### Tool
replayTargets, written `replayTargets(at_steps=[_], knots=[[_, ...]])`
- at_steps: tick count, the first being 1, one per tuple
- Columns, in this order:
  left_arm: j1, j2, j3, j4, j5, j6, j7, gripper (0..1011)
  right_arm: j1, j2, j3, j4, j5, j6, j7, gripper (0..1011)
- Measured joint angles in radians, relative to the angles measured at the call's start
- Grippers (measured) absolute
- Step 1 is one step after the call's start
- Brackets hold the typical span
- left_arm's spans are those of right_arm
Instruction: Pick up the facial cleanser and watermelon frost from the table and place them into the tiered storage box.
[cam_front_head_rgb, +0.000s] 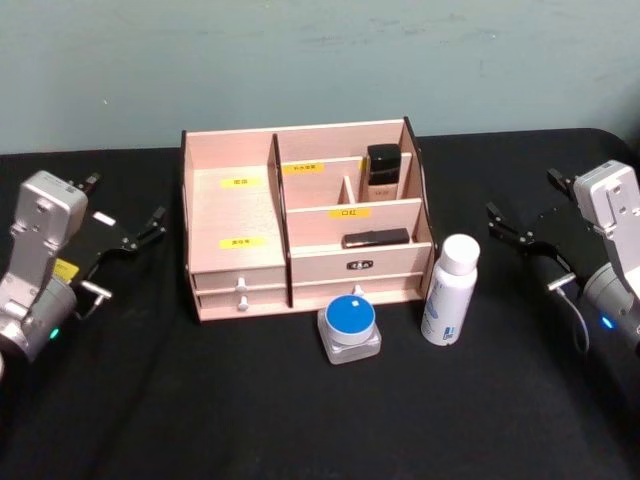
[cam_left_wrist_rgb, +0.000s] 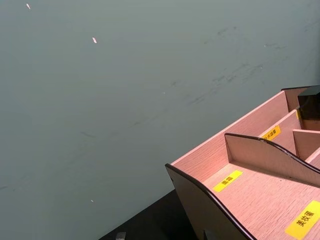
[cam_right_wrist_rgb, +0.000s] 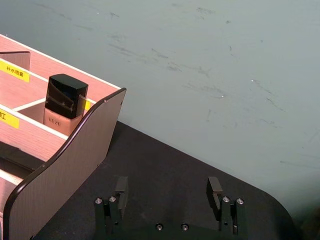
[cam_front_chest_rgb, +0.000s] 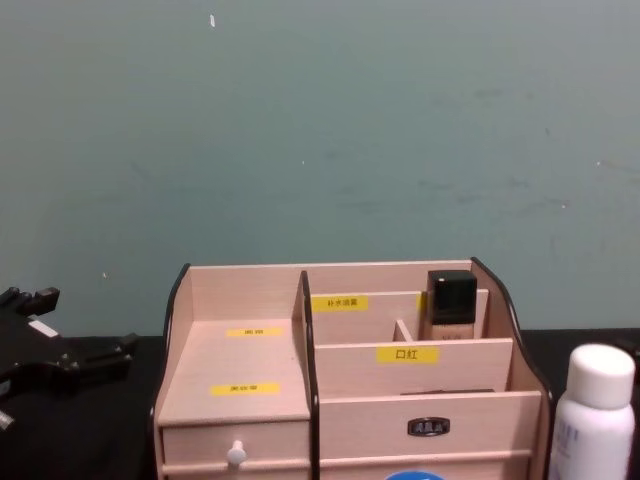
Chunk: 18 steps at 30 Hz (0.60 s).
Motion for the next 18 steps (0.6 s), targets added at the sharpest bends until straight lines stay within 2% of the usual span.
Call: replayTargets(at_steps=[15,18], knots=[[0.0,0.0,0.0,0.0,0.0,0.0,0.0,1010,0.0,0.0,0.0,0.0,0.0,0.0,0.0,1003],[0.0,0.0,0.0,0.0,0.0,0.0,0.0,1010,-0.009,0.002,0.017,-0.006,0.019,0.0,0.026,1002]])
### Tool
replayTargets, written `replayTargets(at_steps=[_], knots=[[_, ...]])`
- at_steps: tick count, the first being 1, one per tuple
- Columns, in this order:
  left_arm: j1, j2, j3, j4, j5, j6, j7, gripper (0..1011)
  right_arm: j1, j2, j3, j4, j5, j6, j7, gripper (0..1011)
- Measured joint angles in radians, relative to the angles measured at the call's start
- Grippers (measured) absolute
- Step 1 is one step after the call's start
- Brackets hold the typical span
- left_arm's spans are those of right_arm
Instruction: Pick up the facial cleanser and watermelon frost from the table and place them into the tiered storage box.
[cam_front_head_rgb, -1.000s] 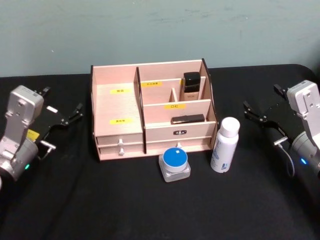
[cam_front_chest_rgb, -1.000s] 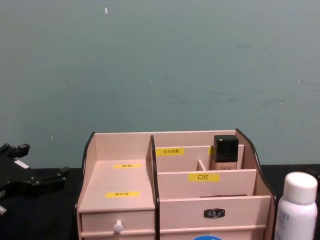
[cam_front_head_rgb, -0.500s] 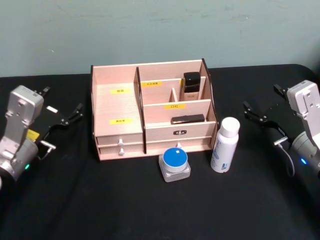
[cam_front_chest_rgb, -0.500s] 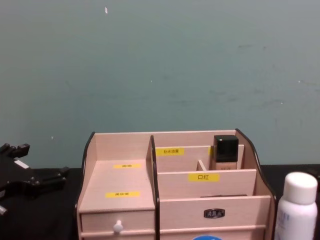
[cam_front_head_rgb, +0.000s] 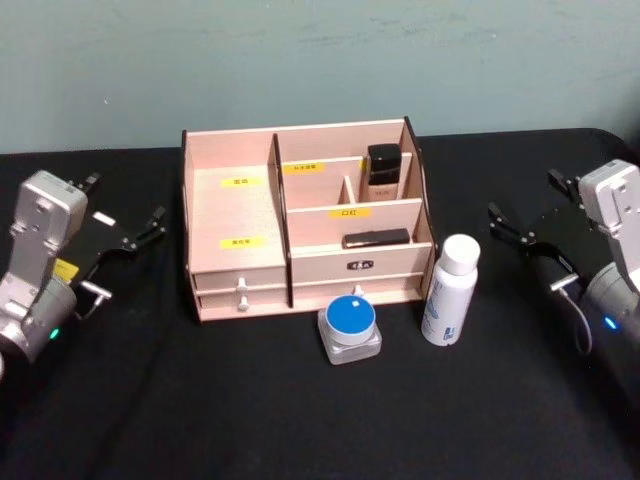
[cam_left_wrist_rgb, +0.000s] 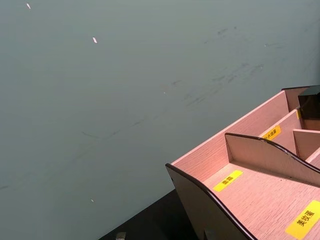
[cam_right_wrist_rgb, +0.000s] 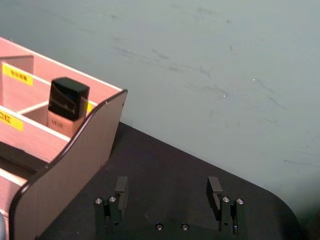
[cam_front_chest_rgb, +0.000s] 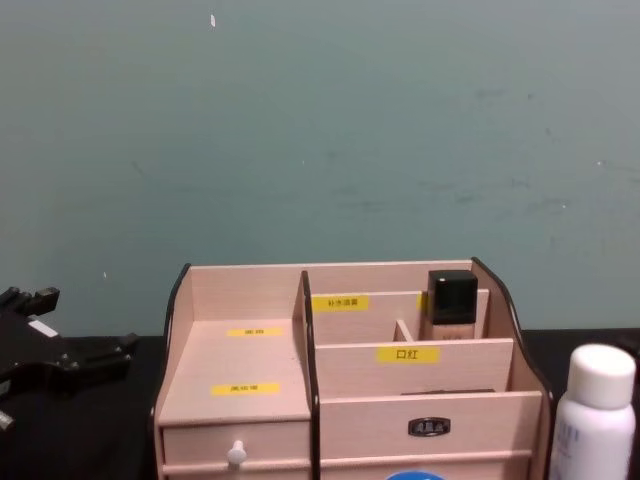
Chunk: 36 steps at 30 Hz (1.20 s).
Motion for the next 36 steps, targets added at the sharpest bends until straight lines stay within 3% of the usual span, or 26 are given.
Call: replayTargets(at_steps=[6,12,15,16,19,25,30,36], knots=[[0.0,0.0,0.0,0.0,0.0,0.0,0.0,1010,-0.033,0.027,0.033,-0.066,0.029,0.011,0.035,1003],[0.0,0.0,0.0,0.0,0.0,0.0,0.0,1009,-0.111,0.097,0.09,-0.231,0.072,0.069,0.07,1003],[0.0,0.0,0.0,0.0,0.0,0.0,0.0,1010,-0.177,0.152,0.136,-0.344,0.095,0.087,0.086,1003],[0.0,0.0,0.0,0.0,0.0,0.0,0.0,1010,-0.177,0.152,0.136,-0.344,0.095,0.087,0.086,1002],[0.0,0.0,0.0,0.0,0.0,0.0,0.0,1010,-0.244,0.199,0.185,-0.434,0.123,0.086,0.111,1002],[0.0,0.0,0.0,0.0,0.0,0.0,0.0,1010,-0.335,0.248,0.237,-0.524,0.189,0.088,0.177,1003],[0.0,0.0,0.0,0.0,0.0,0.0,0.0,1010,-0.375,0.27,0.244,-0.557,0.23,0.13,0.229,1002],[0.0,0.0,0.0,0.0,0.0,0.0,0.0,1009,-0.372,0.269,0.219,-0.547,0.253,0.21,0.275,1002]])
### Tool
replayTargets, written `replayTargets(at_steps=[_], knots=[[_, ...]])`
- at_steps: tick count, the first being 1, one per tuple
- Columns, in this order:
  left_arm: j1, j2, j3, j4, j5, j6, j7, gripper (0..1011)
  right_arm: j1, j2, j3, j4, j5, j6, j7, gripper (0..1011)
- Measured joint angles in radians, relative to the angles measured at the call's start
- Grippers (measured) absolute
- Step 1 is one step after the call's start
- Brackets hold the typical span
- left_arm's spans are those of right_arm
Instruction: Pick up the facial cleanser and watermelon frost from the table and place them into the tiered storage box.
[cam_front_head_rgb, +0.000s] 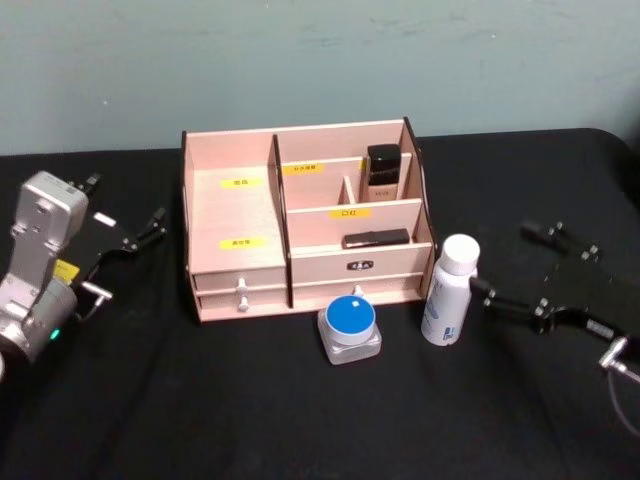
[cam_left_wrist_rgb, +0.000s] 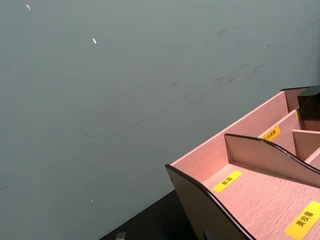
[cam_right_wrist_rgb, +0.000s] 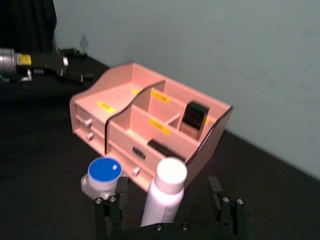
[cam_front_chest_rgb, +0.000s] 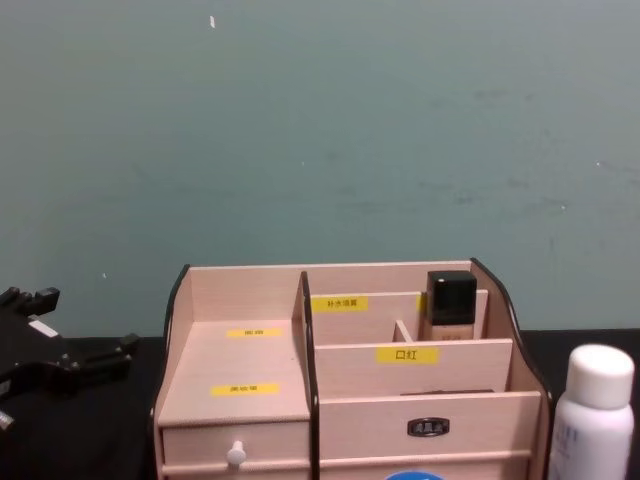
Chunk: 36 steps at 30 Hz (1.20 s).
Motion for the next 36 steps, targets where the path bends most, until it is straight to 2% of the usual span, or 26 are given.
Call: replayTargets(at_steps=[7,13,27,36], knots=[[0.0,0.0,0.0,0.0,0.0,0.0,0.0,1010,0.036,-0.033,-0.04,0.062,0.008,0.06,0.046,1002],[0.0,0.0,0.0,0.0,0.0,0.0,0.0,1010,0.066,-0.067,-0.066,0.109,-0.015,0.084,0.069,1002],[0.0,0.0,0.0,0.0,0.0,0.0,0.0,1009,0.151,-0.161,-0.11,0.212,-0.092,0.075,0.107,1003],[0.0,0.0,0.0,0.0,0.0,0.0,0.0,1010,0.192,-0.205,-0.124,0.262,-0.126,0.065,0.133,1003]])
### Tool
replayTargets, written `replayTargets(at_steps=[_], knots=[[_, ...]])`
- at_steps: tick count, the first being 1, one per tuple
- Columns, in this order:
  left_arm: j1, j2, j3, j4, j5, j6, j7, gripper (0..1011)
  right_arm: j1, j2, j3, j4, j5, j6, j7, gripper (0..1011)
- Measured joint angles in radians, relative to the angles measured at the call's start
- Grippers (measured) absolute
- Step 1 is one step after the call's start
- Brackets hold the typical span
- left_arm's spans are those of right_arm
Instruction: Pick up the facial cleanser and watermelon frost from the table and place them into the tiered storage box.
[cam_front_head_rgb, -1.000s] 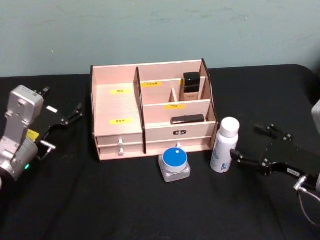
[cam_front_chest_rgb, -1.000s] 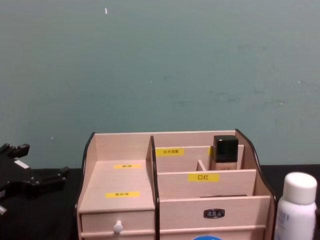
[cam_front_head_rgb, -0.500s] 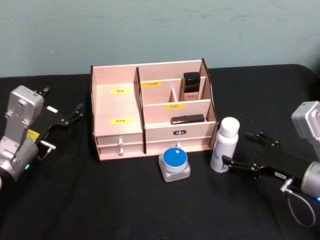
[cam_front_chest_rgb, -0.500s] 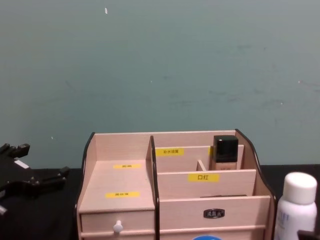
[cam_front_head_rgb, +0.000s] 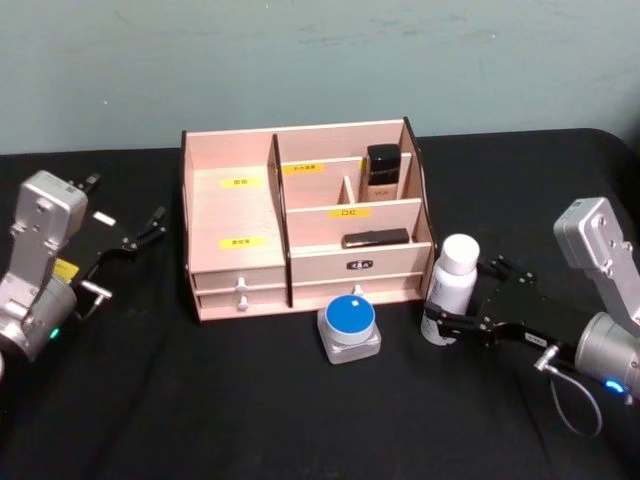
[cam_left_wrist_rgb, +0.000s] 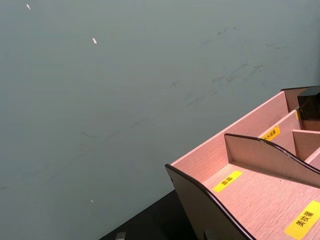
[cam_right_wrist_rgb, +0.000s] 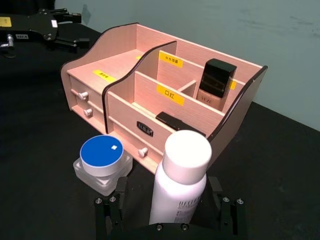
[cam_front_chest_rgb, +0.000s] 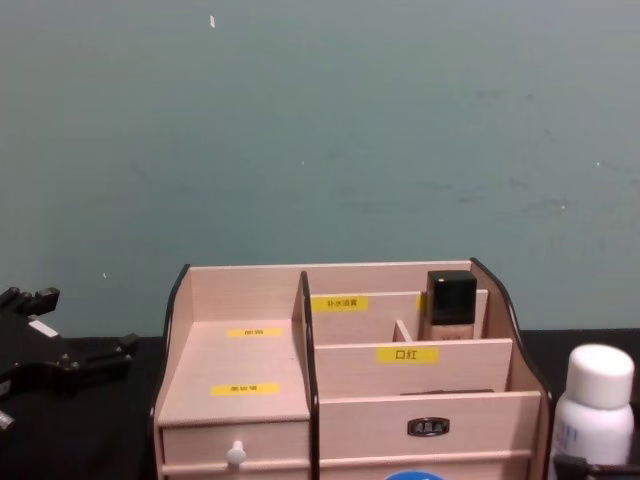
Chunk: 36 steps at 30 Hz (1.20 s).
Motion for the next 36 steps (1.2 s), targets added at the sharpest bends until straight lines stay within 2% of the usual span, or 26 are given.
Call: replayTargets(at_steps=[13,27,32,34,35,36], knots=[[0.0,0.0,0.0,0.0,0.0,0.0,0.0,1010,0.046,-0.056,-0.009,0.063,-0.039,-0.02,0.033,1002],[0.0,0.0,0.0,0.0,0.0,0.0,0.0,1010,0.045,-0.055,-0.009,0.061,-0.04,-0.02,0.032,1002],[0.0,0.0,0.0,0.0,0.0,0.0,0.0,1009,0.044,-0.054,-0.008,0.06,-0.038,-0.02,0.031,904],[0.0,0.0,0.0,0.0,0.0,0.0,0.0,1010,0.044,-0.054,-0.008,0.06,-0.038,-0.02,0.03,836],[0.0,0.0,0.0,0.0,0.0,0.0,0.0,1010,0.044,-0.054,-0.008,0.06,-0.038,-0.019,0.03,836],[0.0,0.0,0.0,0.0,0.0,0.0,0.0,1010,0.044,-0.054,-0.008,0.059,-0.038,-0.019,0.03,787]])
